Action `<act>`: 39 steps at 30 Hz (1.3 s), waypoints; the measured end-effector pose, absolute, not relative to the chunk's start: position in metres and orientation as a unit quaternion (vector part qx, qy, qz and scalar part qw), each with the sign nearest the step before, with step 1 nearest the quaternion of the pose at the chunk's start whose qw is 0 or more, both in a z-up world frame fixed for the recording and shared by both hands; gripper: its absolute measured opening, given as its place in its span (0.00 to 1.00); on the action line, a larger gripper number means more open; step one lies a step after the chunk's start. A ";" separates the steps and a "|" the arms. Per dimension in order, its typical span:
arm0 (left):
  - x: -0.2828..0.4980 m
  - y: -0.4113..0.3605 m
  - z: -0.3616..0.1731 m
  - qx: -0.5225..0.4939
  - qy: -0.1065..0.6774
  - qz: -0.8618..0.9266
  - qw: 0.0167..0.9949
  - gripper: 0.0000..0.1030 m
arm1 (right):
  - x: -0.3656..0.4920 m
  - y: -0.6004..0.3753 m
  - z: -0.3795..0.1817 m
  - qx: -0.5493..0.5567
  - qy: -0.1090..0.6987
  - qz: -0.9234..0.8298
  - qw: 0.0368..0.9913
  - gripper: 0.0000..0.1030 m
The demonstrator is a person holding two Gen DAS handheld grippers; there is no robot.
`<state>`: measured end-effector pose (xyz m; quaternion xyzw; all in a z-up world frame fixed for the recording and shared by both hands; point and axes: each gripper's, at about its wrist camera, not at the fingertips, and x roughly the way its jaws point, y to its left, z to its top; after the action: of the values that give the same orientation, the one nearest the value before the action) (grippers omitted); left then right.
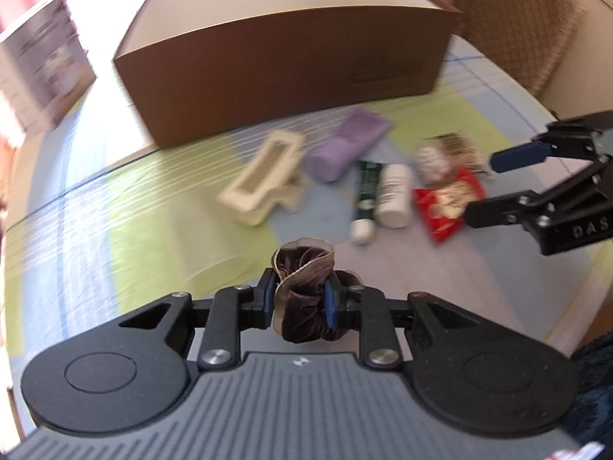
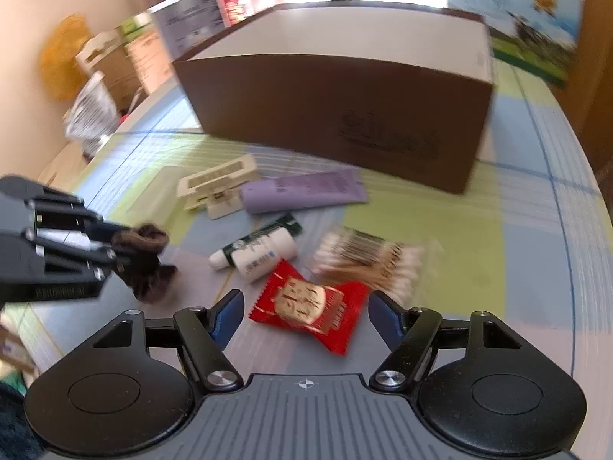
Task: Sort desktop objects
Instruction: 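Grasp the dark scrunchie with the left gripper while the right gripper grasps the red snack packet, then lift both held items and carry them over the brown box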
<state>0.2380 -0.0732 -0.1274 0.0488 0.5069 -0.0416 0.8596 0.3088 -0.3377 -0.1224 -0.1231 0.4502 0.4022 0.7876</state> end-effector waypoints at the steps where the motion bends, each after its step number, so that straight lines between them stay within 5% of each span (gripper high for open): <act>1: 0.237 -0.067 -0.127 0.044 0.508 -0.033 0.859 0.20 | 0.309 -0.334 -0.124 -0.131 0.448 0.406 0.786 0.67; 12: 0.231 -0.038 -0.130 0.016 0.515 0.002 0.857 0.20 | 0.300 -0.310 -0.146 -0.272 0.393 0.498 0.724 0.67; 16: 0.230 -0.039 -0.131 0.015 0.517 0.001 0.856 0.21 | 0.300 -0.310 -0.148 -0.264 0.419 0.503 0.708 0.51; 28: 0.237 -0.039 -0.137 0.016 0.525 0.009 0.851 0.21 | 0.301 -0.298 -0.152 -0.239 0.443 0.434 0.747 0.45; 35: 0.238 -0.038 -0.140 0.015 0.527 0.014 0.850 0.21 | 0.298 -0.297 -0.150 -0.232 0.448 0.417 0.756 0.23; 39: 0.237 -0.038 -0.140 0.016 0.527 0.015 0.850 0.21 | 0.298 -0.302 -0.148 -0.208 0.463 0.413 0.756 0.23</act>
<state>0.2371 -0.0382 -0.1399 0.0160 0.5266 0.0148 0.8498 0.2977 -0.3019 -0.1479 -0.2079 0.4630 0.4130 0.7562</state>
